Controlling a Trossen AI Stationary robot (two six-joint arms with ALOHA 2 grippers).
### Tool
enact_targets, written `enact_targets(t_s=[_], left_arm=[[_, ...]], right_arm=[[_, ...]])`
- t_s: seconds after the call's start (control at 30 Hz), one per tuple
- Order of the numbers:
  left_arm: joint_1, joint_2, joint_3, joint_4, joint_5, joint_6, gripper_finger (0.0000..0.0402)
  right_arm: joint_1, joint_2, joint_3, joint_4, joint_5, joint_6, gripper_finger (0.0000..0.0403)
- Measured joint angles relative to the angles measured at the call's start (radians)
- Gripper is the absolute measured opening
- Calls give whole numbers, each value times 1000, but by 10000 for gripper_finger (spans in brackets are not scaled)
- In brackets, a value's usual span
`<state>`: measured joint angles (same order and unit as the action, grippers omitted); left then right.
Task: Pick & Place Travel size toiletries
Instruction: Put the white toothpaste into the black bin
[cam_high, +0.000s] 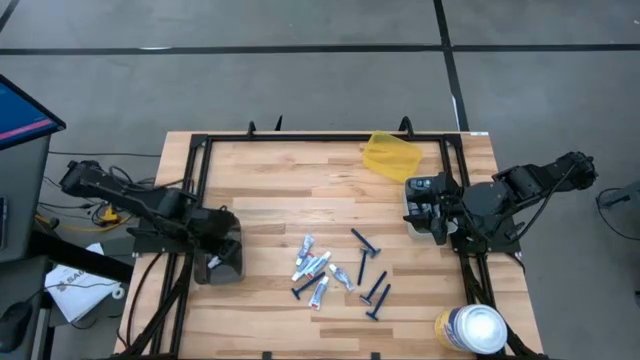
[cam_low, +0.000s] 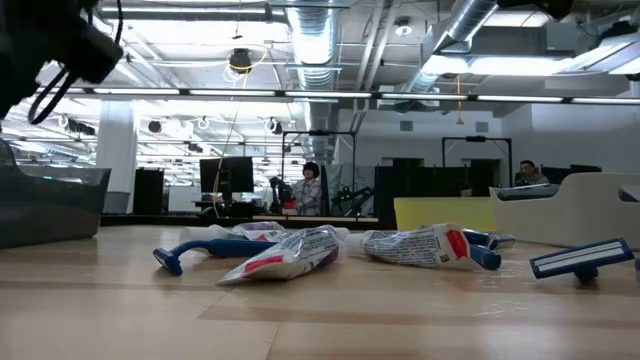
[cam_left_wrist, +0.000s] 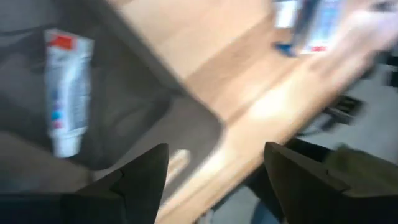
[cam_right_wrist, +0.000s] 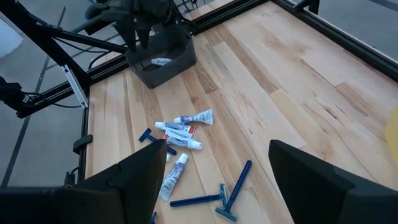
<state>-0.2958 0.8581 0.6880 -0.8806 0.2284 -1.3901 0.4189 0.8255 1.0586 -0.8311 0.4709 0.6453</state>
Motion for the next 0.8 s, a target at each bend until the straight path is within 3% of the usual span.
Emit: enact_targets(t_s=[0.17,0.4,0.6,0.8], left_arm=[[0,-67,0,98,-22,1,251],[0,-61,0,404,-100,53,246],[0,0,0,641,-273,203,246],[0,120,0,713,-438,427,237]], right_arm=[[0,0,0,2,-2,2,276],[0,0,0,2,-2,2,276],[0,0,0,5,-4,8,276],[1,0,0,3,-4,-1,276]])
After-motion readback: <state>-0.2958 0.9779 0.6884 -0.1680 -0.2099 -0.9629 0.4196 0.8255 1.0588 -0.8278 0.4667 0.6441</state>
